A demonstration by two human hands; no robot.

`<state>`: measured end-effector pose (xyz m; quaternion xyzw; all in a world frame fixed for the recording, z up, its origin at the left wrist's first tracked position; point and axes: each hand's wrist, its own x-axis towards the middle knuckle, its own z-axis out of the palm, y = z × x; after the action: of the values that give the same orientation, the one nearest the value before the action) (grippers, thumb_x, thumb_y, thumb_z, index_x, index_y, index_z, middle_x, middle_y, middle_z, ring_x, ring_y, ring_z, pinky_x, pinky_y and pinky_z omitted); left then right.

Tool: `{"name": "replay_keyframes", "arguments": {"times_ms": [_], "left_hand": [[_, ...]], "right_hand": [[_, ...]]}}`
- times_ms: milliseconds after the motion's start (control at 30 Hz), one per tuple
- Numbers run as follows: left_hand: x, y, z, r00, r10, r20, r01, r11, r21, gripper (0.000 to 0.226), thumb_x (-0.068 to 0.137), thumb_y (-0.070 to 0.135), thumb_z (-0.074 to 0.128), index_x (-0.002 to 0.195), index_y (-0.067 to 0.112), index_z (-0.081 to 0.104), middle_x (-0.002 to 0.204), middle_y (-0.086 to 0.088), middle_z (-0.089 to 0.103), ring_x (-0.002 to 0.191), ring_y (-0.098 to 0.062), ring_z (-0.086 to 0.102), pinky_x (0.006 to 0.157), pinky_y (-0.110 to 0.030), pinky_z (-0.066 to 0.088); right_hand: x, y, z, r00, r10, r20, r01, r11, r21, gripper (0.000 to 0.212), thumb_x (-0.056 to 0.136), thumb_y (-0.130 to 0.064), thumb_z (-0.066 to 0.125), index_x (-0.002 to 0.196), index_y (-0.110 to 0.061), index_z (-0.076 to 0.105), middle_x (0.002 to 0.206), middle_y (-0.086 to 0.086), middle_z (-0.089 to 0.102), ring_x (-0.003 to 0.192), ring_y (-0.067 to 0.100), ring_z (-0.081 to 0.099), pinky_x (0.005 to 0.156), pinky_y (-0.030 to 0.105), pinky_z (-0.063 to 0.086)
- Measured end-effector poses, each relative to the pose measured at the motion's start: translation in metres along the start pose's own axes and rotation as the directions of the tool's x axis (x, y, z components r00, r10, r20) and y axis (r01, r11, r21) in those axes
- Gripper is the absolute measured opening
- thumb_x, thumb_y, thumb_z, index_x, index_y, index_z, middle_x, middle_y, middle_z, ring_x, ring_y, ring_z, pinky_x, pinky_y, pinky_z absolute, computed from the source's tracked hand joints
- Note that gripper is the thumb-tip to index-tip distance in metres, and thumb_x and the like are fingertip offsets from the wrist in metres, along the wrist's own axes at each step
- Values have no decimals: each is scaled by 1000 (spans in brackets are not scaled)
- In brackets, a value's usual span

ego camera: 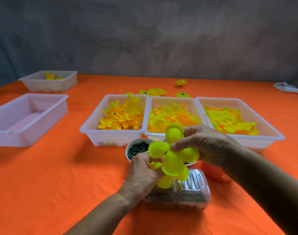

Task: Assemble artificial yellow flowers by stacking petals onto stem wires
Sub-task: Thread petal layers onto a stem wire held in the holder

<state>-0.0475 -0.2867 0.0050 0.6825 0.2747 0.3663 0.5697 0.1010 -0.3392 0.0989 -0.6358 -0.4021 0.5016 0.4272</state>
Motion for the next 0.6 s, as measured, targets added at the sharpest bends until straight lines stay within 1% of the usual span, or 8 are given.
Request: {"name": "replay_keyframes", "arguments": {"times_ms": [67, 133, 200, 233, 333, 367, 467, 600], "left_hand": [[0, 0, 0, 1000, -10, -5, 10, 1000, 0, 43, 58, 47, 77, 89, 19, 75, 86, -2, 75, 85, -26, 71, 72, -47, 58], [0, 0, 0, 999, -22, -28, 23, 999, 26, 41, 56, 46, 78, 85, 17, 76, 86, -2, 75, 87, -27, 70, 76, -51, 56], [1, -1, 0, 999, -20, -43, 23, 997, 77, 34, 58, 42, 79, 82, 17, 77, 87, 0, 74, 87, -21, 69, 80, -50, 54], [1, -2, 0, 999, -18, -44, 22, 996, 91, 32, 59, 41, 79, 82, 18, 78, 88, 1, 74, 86, -18, 68, 80, -48, 54], [0, -1, 0, 999, -36, -32, 37, 998, 44, 38, 55, 49, 77, 80, 20, 77, 84, 5, 74, 79, -13, 69, 69, -34, 57], [0, -1, 0, 999, -30, -19, 31, 999, 28, 38, 56, 50, 76, 80, 21, 77, 82, 5, 74, 76, -11, 69, 66, -33, 58], [0, -1, 1, 1000, -16, -7, 16, 1000, -7, 35, 57, 47, 77, 83, 23, 77, 80, 1, 75, 74, -11, 68, 68, -38, 59], [0, -1, 2, 999, 10, 36, -8, 998, -55, 29, 63, 43, 76, 88, 28, 76, 84, 1, 75, 78, -18, 72, 63, -35, 58]], "right_hand": [[0, 1, 0, 1000, -8, 0, 8, 1000, -3, 49, 38, -9, 76, 86, -1, 70, 90, 23, 70, 75, 33, 66, 82, 47, 52], [1, 2, -1, 999, -31, -10, 31, 1000, -3, 42, 40, -8, 76, 81, -3, 70, 84, 20, 70, 71, 32, 67, 75, 43, 55], [1, 2, 0, 999, -48, -14, 48, 999, 0, 36, 40, -8, 76, 76, -5, 70, 77, 16, 70, 63, 27, 67, 63, 35, 56], [1, 2, 0, 999, -49, -9, 49, 999, 4, 34, 41, -8, 76, 75, -5, 70, 76, 15, 71, 62, 26, 67, 61, 33, 56], [1, 1, 0, 999, -27, 28, 27, 999, 20, 34, 47, -6, 75, 80, -3, 69, 78, 16, 71, 62, 24, 68, 61, 32, 56], [1, 1, -1, 999, -18, 41, 17, 999, 38, 33, 52, -3, 73, 84, -1, 67, 80, 16, 70, 62, 23, 68, 60, 31, 56], [2, 0, -5, 999, 4, 42, -8, 995, 98, 30, 72, 11, 63, 102, 7, 62, 90, 22, 65, 63, 23, 65, 58, 29, 55], [2, -1, -6, 997, 30, 66, -35, 996, 86, 32, 76, 12, 60, 108, 10, 61, 94, 23, 65, 64, 22, 66, 60, 30, 56]]}}
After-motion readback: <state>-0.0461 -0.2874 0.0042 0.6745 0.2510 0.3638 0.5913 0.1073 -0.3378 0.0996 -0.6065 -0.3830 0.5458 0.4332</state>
